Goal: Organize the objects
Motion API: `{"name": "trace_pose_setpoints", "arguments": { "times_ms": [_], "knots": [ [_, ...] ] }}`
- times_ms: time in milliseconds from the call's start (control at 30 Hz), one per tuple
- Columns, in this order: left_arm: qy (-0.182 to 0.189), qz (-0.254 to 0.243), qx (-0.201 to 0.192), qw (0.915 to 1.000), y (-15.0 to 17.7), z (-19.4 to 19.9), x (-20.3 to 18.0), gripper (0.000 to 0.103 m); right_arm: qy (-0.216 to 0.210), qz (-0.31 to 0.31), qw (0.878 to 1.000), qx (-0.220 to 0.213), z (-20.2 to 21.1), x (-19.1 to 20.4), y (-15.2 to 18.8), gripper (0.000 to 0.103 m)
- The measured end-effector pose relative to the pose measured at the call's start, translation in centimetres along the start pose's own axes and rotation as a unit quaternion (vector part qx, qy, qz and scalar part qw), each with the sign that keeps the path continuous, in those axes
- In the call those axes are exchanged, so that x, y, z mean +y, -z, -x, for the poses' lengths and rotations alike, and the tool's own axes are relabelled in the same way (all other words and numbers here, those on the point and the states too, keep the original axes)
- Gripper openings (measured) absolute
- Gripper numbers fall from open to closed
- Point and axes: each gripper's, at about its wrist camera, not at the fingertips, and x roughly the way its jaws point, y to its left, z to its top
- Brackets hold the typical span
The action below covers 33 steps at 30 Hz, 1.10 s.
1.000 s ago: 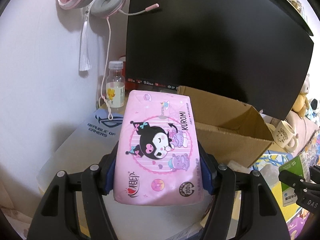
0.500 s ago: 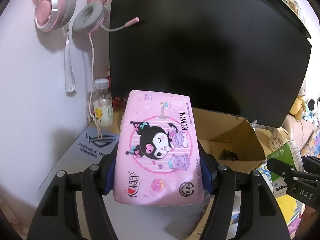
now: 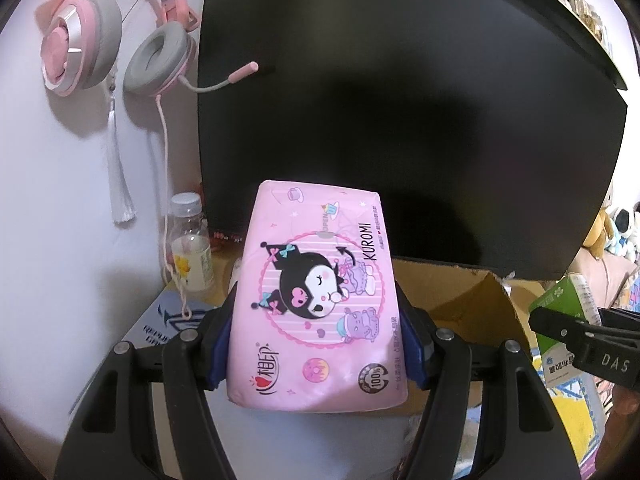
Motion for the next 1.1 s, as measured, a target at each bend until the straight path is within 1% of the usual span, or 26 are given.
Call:
{"name": "trace_pose_setpoints", "arguments": {
  "times_ms": [67,200,267,333,400,567,700,833,900,967,1033,1100],
  "knots": [
    [0.0,0.008,-0.004,1.0,-0.1,-0.3,0.2,0.066,-0.005,-0.005,1.0,-0.003,-0.3,-0.1,-0.4,0.05],
    [0.003,0.009,-0.007,0.9999,-0.1,-1.1,-0.1,0.066,-0.012,-0.005,1.0,-0.006,-1.2,-0.2,-0.8,0.05],
    [0.004,0.012,-0.018,0.9998,-0.1,-1.2,-0.3,0.066,-0.016,-0.003,1.0,-0.006,-1.6,-0.2,-1.0,0.05],
    [-0.01,0.01,-0.037,0.9992,-0.1,-1.1,-0.8,0.066,-0.025,-0.005,1.0,-0.003,-2.3,-0.2,-1.2,0.05],
    [-0.021,0.003,-0.041,0.9989,0.0,-1.4,-1.2,0.066,-0.034,-0.016,0.999,0.002,-3.0,-0.3,-1.4,0.05],
    [-0.012,0.007,-0.029,0.9995,0.1,-2.6,-1.6,0.066,-0.046,-0.016,0.999,-0.01,-3.8,-0.3,-1.7,0.05],
    [-0.006,0.002,-0.029,0.9995,0.3,-3.2,-2.0,0.066,-0.051,-0.01,0.998,-0.023,-4.2,-0.2,-1.8,0.05],
    [0.003,-0.009,-0.027,0.9996,0.6,-3.8,-2.7,0.066,-0.045,-0.011,0.998,-0.04,-4.4,-0.1,-1.8,0.05],
    [0.008,-0.011,-0.027,0.9995,0.9,-4.0,-2.9,0.066,-0.05,-0.016,0.998,-0.04,-4.7,-0.2,-1.7,0.05],
    [0.005,-0.003,-0.033,0.9995,1.1,-4.3,-3.0,0.066,-0.055,-0.023,0.998,-0.036,-5.0,-0.4,-1.7,0.05],
    [-0.002,-0.005,-0.031,0.9995,1.2,-4.5,-3.2,0.066,-0.061,-0.03,0.997,-0.032,-5.4,-0.7,-1.7,0.05],
    [0.003,-0.005,-0.029,0.9996,1.3,-4.5,-3.1,0.066,-0.065,-0.034,0.997,-0.028,-5.8,-0.9,-1.7,0.05]
  ]
}}
